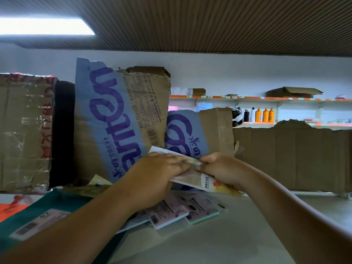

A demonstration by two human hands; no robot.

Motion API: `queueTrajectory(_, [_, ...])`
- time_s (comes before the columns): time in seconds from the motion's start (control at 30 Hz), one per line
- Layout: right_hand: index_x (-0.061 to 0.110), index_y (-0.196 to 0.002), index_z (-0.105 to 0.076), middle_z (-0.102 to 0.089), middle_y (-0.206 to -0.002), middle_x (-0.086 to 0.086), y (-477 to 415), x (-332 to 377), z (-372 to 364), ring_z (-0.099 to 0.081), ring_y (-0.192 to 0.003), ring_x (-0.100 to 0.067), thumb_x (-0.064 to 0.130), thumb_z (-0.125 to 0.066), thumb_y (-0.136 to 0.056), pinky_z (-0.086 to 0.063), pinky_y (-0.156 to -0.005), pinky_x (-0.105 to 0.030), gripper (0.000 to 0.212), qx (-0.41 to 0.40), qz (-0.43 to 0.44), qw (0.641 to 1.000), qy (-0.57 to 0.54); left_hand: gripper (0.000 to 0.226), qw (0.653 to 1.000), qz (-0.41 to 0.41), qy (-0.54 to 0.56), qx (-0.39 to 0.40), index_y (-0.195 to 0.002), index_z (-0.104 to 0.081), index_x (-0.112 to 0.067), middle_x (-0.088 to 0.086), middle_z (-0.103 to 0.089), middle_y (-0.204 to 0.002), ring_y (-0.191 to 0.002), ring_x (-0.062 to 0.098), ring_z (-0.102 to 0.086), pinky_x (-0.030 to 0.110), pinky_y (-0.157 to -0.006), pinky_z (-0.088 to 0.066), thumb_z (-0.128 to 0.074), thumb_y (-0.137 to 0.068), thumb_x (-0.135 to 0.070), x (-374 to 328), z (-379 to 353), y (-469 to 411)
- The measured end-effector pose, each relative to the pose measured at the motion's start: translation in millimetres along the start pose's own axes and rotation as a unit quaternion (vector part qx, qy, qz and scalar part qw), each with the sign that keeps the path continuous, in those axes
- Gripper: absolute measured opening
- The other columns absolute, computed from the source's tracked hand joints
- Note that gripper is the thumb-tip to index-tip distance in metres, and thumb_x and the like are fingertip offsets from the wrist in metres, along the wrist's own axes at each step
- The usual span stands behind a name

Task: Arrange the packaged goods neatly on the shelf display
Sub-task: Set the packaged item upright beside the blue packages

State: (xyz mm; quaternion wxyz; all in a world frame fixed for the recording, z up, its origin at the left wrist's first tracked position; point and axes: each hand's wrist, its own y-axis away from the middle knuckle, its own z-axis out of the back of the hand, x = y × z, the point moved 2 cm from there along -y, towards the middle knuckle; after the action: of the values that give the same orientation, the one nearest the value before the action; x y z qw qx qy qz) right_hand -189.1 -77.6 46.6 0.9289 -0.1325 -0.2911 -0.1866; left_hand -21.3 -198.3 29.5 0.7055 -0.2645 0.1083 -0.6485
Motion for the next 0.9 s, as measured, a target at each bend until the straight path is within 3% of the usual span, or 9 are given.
queueTrajectory(0.07, [0.031, -0.114, -0.068, -0.072, -0.102, 0.008, 5.5, 2.1, 6.1, -0.064, -0.09, -0.005, 0.048, -0.057, -0.098, -0.045, -0.073, -0.022, 0.026, -0.005, 0.027, 0.999, 0.019, 0.063, 1.0, 0.022, 0.015, -0.017, -0.149, -0.041, -0.049, -0.022, -0.044, -0.153, -0.138, 0.001, -0.041, 0.012, -0.108, -0.024, -0.051, -0.096, -0.016, 2.9, 4.6, 2.9])
queueTrajectory(0.17, [0.048, -0.131, -0.058, -0.057, -0.133, 0.024, 14.6, 2.9, 17.8, -0.052, -0.122, 0.002, 0.07, -0.059, -0.084, -0.044, -0.103, -0.03, 0.051, -0.029, 0.087, 0.996, 0.0, 0.056, 0.998, 0.042, 0.017, -0.048, -0.142, -0.048, -0.053, -0.018, -0.064, -0.129, -0.109, 0.002, -0.06, 0.022, -0.09, -0.05, -0.049, -0.095, -0.021, 4.1, 11.6, 10.1])
queueTrajectory(0.23, [0.062, -0.13, -0.051, -0.047, -0.145, 0.028, 21.5, 7.7, 21.2, -0.04, -0.136, 0.004, 0.083, -0.058, -0.071, -0.035, -0.114, -0.038, 0.063, -0.024, 0.15, 0.988, -0.028, 0.046, 0.996, 0.058, 0.017, -0.065, -0.137, -0.055, -0.05, -0.017, -0.068, -0.118, -0.095, 0.002, -0.061, 0.02, -0.08, -0.05, -0.05, -0.099, -0.024, 8.7, 14.2, 12.0])
queueTrajectory(0.33, [0.065, -0.129, -0.048, -0.043, -0.143, 0.037, 30.7, 21.5, 23.0, -0.032, -0.139, 0.01, 0.083, -0.057, -0.067, -0.03, -0.112, -0.031, 0.065, -0.024, 0.218, 0.976, 0.006, 0.042, 0.992, 0.091, 0.022, -0.084, -0.133, -0.059, -0.05, -0.021, -0.069, -0.106, -0.078, -0.002, -0.058, 0.012, -0.068, -0.045, -0.054, -0.1, -0.024, 20.3, 19.6, 13.8])
queueTrajectory(0.57, [0.061, -0.131, -0.051, -0.046, -0.144, 0.033, 34.2, 20.5, 28.2, -0.036, -0.134, 0.012, 0.066, -0.075, -0.057, -0.034, -0.113, -0.03, 0.077, -0.032, 0.233, 0.972, -0.004, 0.034, 0.969, 0.125, 0.175, -0.119, -0.118, -0.071, -0.042, -0.035, -0.068, -0.093, -0.092, -0.006, -0.065, 0.008, -0.076, -0.047, -0.065, -0.097, -0.016, 36.0, 34.2, 24.4])
queueTrajectory(0.63, [0.059, -0.13, -0.053, -0.041, -0.146, 0.036, 34.1, 22.6, 30.8, -0.032, -0.132, 0.019, 0.058, -0.079, -0.063, -0.031, -0.11, -0.022, 0.071, -0.061, 0.245, 0.968, 0.004, 0.032, 0.961, 0.135, 0.21, -0.122, -0.105, -0.07, -0.046, -0.038, -0.066, -0.087, -0.087, -0.008, -0.064, 0.006, -0.071, -0.045, -0.066, -0.097, -0.015, 35.7, 35.2, 24.6])
queueTrajectory(0.7, [0.057, -0.125, -0.058, -0.045, -0.14, 0.039, 32.4, 22.5, 34.6, -0.035, -0.126, 0.023, 0.046, -0.081, -0.071, -0.034, -0.11, -0.023, 0.06, -0.128, 0.251, 0.96, -0.013, 0.034, 0.954, 0.141, 0.236, -0.123, -0.098, -0.066, -0.047, -0.035, -0.067, -0.079, -0.076, -0.006, -0.064, 0.006, -0.064, -0.043, -0.066, -0.096, -0.013, 31.9, 36.4, 24.7])
queueTrajectory(0.77, [0.056, -0.12, -0.061, -0.058, -0.126, 0.037, 32.6, 20.7, 37.3, -0.047, -0.12, 0.018, 0.036, -0.083, -0.072, -0.045, -0.108, -0.034, 0.056, -0.152, 0.242, 0.955, -0.081, 0.032, 0.947, 0.141, 0.261, -0.118, -0.099, -0.066, -0.045, -0.032, -0.068, -0.078, -0.074, -0.005, -0.065, 0.006, -0.062, -0.043, -0.066, -0.097, -0.013, 28.9, 35.1, 23.6])
queueTrajectory(0.9, [0.043, -0.12, -0.064, -0.071, -0.12, 0.012, 32.4, 27.1, 29.8, -0.063, -0.117, -0.006, 0.025, -0.081, -0.072, -0.054, -0.099, -0.034, 0.055, -0.057, 0.281, 0.923, -0.256, 0.026, 0.943, 0.152, 0.282, -0.089, -0.102, -0.067, -0.046, -0.034, -0.07, -0.093, -0.091, -0.007, -0.066, 0.011, -0.072, -0.048, -0.063, -0.097, -0.021, 25.1, 29.8, 23.0])
